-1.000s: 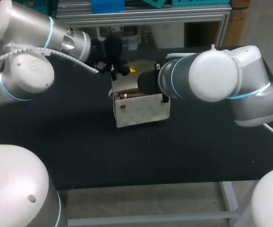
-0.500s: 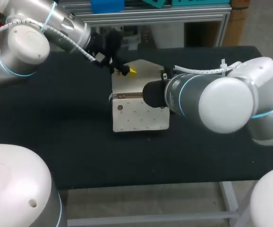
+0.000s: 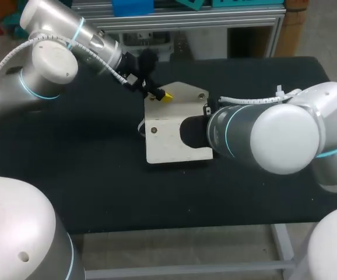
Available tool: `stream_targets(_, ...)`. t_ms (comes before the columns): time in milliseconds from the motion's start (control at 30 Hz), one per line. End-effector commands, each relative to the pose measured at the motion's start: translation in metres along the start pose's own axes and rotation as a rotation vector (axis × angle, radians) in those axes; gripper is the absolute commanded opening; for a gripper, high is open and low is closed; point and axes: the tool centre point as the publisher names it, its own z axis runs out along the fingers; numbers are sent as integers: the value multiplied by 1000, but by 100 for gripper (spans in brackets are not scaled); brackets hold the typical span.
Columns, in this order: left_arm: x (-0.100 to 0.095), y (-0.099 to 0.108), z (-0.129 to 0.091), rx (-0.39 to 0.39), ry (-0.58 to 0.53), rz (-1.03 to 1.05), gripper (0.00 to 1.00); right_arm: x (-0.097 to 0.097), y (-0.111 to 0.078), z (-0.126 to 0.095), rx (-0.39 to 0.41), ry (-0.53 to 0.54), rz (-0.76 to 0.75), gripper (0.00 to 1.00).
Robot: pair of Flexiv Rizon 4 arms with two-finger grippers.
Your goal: Pick up the bag, open it, inspect its contents, close it, and place it on the opposite side
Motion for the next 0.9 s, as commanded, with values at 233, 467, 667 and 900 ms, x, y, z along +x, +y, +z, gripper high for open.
stream_targets(233, -14, 20, 4, 39, -123, 44, 0, 23, -4, 41, -36, 113, 47, 0)
stream_targets(467, -22, 30, 6, 27, -135, 50, 0, 37, -1, 42, -20, 133, 46, 27)
stream_targets(667, -32, 32, 16, -8, -82, 61, 0, 53, -2, 44, -58, 63, -26, 40)
stream_targets(900, -36, 33, 22, -20, -55, 77, 0, 64, -6, 61, -70, 80, -35, 37)
